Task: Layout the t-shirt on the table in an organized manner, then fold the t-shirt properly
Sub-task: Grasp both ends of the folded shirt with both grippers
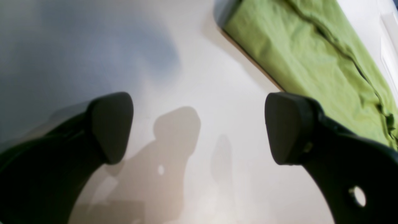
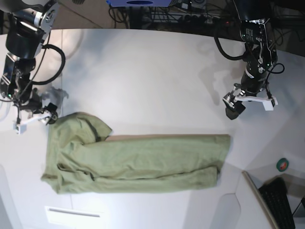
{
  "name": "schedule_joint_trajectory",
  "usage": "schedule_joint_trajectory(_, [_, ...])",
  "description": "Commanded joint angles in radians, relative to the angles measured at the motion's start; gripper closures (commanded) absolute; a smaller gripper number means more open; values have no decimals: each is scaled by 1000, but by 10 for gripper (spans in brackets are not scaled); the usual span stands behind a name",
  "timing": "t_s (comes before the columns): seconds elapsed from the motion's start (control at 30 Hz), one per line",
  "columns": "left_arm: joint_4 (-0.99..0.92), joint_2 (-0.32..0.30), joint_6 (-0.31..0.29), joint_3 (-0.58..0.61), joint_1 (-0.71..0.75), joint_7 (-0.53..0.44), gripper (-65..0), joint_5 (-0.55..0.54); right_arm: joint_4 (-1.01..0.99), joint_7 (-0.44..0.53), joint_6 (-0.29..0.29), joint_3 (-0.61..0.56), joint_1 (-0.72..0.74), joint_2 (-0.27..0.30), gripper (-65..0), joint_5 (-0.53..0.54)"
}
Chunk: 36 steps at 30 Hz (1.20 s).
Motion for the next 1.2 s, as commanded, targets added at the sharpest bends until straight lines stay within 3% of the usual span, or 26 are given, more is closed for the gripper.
schedule_joint_trajectory(0.0, [5, -7, -37, -5, -16, -20, -638, -12, 14, 11, 7, 4, 13, 9, -422, 10])
schedule_joint_trajectory(0.1, [-40, -4, -100, -8, -54, -18, -638, -12, 16, 10, 7, 10, 13, -18, -422, 12])
schedule_joint_trajectory(0.2, [-126, -8, -100, -8, -114, -18, -638, -12, 16, -9, 28, 12, 7, -27, -432, 19])
schedule_joint_trajectory(0.33, [-250, -13, -100, -5, -209, -21, -638, -7, 28, -78, 114, 12, -30, -19, -438, 180])
schedule_joint_trajectory(0.4, [-298, -28, -100, 2, -260, -21, -638, -6, 51, -83, 114, 4, -56, -18, -438, 228])
schedule_joint_trajectory(0.63, [-535, -30, -100, 2, -449, -25, -638, -3, 129, -83, 114, 6, -101, -28, -438, 239])
schedule_joint_trajectory(0.8, [-629, -22, -100, 2, -536, -26, -638, 131, 120, -76, 114, 6, -84, -28, -440, 236])
schedule_joint_trajectory(0.97, [-666, -4, -98, -9, -555, -29, -625, 148, 7, -73, 113, 10, -19, -19, -440, 233])
schedule_joint_trajectory(1.03, [-667, -4, -98, -9, -555, -29, -535, 148, -66, -43, 113, 10, 13, -18, -440, 233])
schedule_joint_trajectory(1.17, [-667, -4, -98, -8, -555, -26, -229, 148, -150, 39, 113, 6, 39, -16, -440, 233])
